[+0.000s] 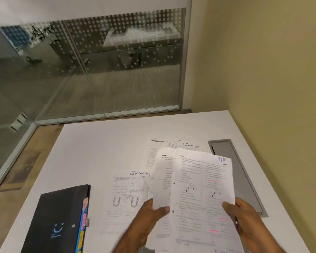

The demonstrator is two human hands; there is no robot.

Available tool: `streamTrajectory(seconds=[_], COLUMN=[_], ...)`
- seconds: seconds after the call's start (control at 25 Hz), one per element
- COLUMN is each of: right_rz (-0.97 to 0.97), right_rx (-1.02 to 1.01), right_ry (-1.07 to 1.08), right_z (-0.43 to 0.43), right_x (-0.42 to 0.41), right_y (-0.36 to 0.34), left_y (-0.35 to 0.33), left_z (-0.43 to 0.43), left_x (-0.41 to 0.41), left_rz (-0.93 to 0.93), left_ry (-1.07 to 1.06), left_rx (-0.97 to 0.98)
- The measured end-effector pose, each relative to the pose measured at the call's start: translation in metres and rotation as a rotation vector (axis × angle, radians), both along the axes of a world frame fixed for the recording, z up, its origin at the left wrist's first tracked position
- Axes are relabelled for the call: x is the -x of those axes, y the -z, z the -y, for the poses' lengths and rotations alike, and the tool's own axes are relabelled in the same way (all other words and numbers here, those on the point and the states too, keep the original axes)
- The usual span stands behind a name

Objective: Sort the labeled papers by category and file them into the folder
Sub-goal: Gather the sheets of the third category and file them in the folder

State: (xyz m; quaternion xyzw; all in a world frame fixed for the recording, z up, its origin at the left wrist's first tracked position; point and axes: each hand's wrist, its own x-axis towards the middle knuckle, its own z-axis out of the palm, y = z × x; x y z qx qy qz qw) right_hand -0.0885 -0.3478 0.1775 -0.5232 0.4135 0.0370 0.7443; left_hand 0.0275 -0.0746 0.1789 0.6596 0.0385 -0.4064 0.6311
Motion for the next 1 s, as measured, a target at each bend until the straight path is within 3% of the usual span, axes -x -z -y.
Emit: streamTrajectory(seconds=[0.2,0.36,0.56,0.68,1.0], right_rz=[-0.023,0.000,0.081,0.103,0.050], right_rx=[-0.238,0.032,0.326,0.410,0.434], right_ry=[-0.181,-0.320,-0.236,-0.097,-0.087], right_z=[0.009,0.009,-0.020,-0.035,-0.044], right_x=[-0.012,-0.023,-0.033,-0.033,-0.020], right_y=[0.000,0.007,-0.018,-0.022,0.003], left_y=[-0.021,-0.025,-0.023,-0.013,0.012], left_z=[0.013,0.004,0.007,0.008,0.010], left_x=[0.003,-0.002,0.001,0.004,0.020], left_rz=[0.008,-0.045,0.205,0.341,0.440], left_ry=[0.028,-0.153,-0.078,-0.099,-0.069], left_rx=[-0.015,0.060,-0.021,-0.086,-0.149])
